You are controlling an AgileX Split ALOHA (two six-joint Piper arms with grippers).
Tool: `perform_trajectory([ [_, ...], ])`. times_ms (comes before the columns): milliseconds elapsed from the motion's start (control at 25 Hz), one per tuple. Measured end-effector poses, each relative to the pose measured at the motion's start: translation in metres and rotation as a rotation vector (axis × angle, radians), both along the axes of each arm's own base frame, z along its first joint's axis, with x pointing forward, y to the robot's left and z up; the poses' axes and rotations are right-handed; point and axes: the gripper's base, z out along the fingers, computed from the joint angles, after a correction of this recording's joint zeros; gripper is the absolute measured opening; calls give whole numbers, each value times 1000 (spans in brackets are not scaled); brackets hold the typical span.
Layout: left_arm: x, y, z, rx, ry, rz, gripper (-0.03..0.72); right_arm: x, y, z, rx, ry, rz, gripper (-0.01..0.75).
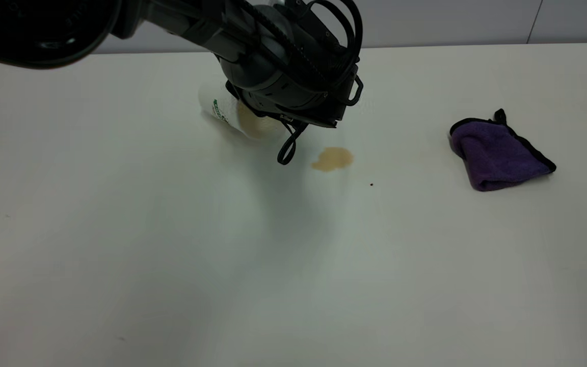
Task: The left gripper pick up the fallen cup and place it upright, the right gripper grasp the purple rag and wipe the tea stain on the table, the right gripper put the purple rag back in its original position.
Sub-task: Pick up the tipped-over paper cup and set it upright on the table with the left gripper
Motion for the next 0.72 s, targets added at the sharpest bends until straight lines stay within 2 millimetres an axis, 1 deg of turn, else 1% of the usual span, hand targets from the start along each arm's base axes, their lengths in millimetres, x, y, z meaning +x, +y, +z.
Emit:
perform_trajectory([
  [40, 0, 2, 1, 18, -6, 16, 7, 0, 0, 0, 0, 0, 0, 415],
  [80, -1, 3, 2, 35, -9, 24, -9, 0, 0, 0, 0, 0, 0, 415],
  [200, 0, 4, 11, 76, 14, 18, -14, 0, 0, 0, 1, 0, 1, 415],
  [240, 1, 5, 16, 88, 29, 13, -14, 0, 0, 0, 1, 0, 1, 415],
  [360, 6, 12, 45, 60, 97, 30, -14, 0, 0, 0, 1, 0, 1, 415],
  [480, 14, 28, 77, -65, 220, 59, -14, 0, 0, 0, 1, 0, 1, 415],
  [560, 21, 45, 93, -153, 317, 68, -14, 0, 0, 0, 1, 0, 1, 415],
  [680, 28, 73, 109, -281, 461, 74, -14, 0, 0, 0, 1, 0, 1, 415],
  [720, 31, 83, 111, -320, 513, 70, -14, 0, 0, 0, 1, 0, 1, 415],
])
